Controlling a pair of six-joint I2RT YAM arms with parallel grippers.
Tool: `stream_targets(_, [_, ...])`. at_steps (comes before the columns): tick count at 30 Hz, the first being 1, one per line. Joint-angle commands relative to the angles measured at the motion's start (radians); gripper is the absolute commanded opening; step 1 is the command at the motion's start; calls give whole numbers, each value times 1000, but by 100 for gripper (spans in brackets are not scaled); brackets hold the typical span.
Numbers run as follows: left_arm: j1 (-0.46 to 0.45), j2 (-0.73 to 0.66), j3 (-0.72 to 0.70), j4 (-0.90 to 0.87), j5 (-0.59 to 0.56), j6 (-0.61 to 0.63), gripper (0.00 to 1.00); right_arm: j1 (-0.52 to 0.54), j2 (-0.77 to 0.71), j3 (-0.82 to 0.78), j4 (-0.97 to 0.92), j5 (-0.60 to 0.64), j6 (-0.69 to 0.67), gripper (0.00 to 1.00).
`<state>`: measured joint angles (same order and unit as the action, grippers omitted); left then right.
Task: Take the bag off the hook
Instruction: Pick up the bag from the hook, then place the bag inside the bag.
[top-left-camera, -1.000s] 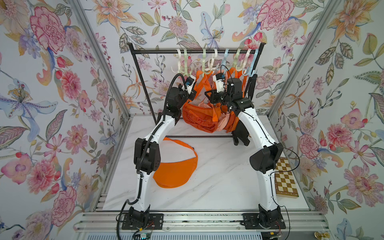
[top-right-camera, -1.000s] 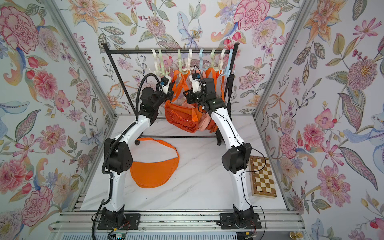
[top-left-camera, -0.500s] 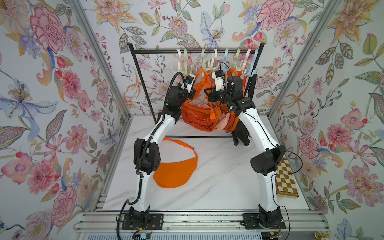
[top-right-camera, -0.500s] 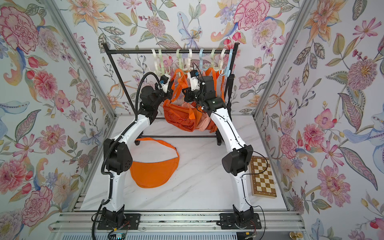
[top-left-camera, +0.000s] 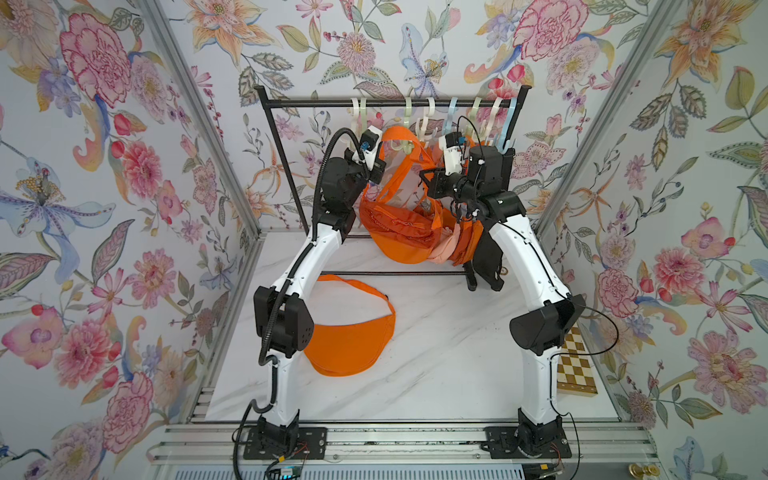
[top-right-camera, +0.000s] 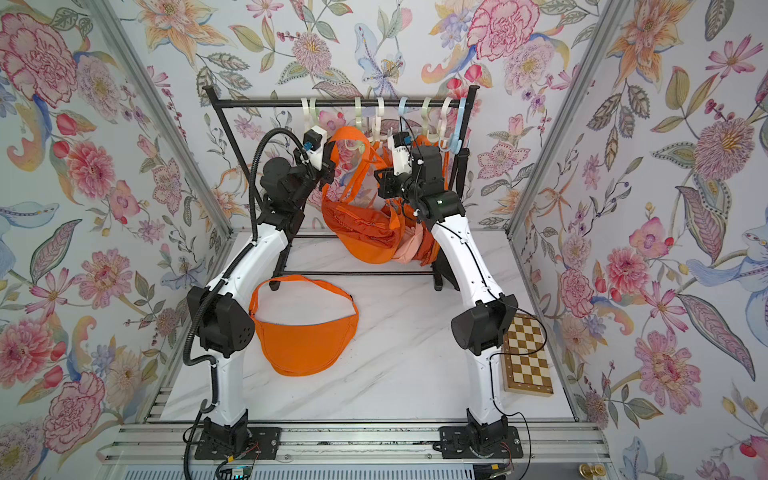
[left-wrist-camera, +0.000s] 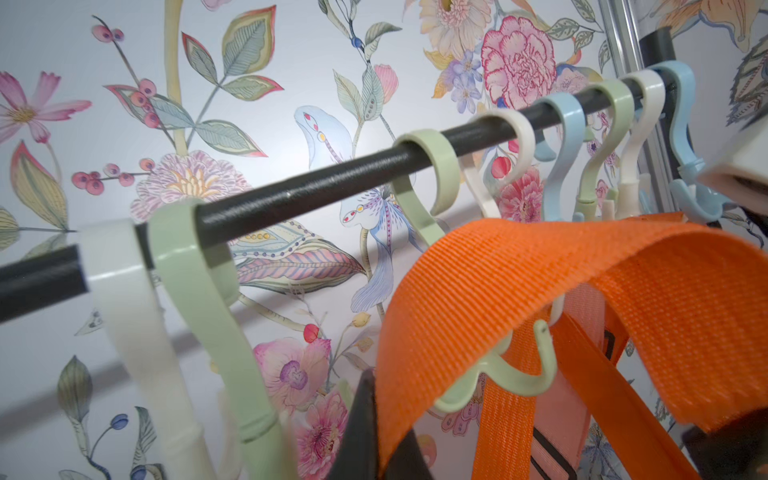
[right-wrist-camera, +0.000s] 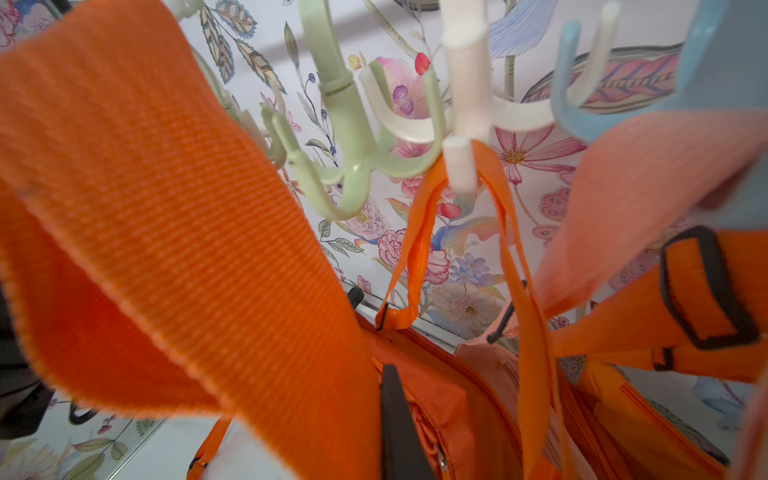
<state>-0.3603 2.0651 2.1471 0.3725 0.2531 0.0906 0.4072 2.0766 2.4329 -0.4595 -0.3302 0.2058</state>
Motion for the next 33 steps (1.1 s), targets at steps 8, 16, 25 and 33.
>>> stream_targets(8, [-17, -378, -360, 34, -80, 8, 0, 107, -310, -284, 79, 12, -19, 0])
stream_targets(16, [-32, -737, -716, -40, -192, 13, 0, 177, -560, -656, 227, 23, 28, 0])
stream_targets(25, [-38, -1108, -988, -249, -251, -45, 0, 323, -780, -960, 268, 62, 38, 0])
stream_targets(33, [-53, -1381, -1200, -439, -294, -63, 0, 453, -936, -1167, 265, 141, 65, 0])
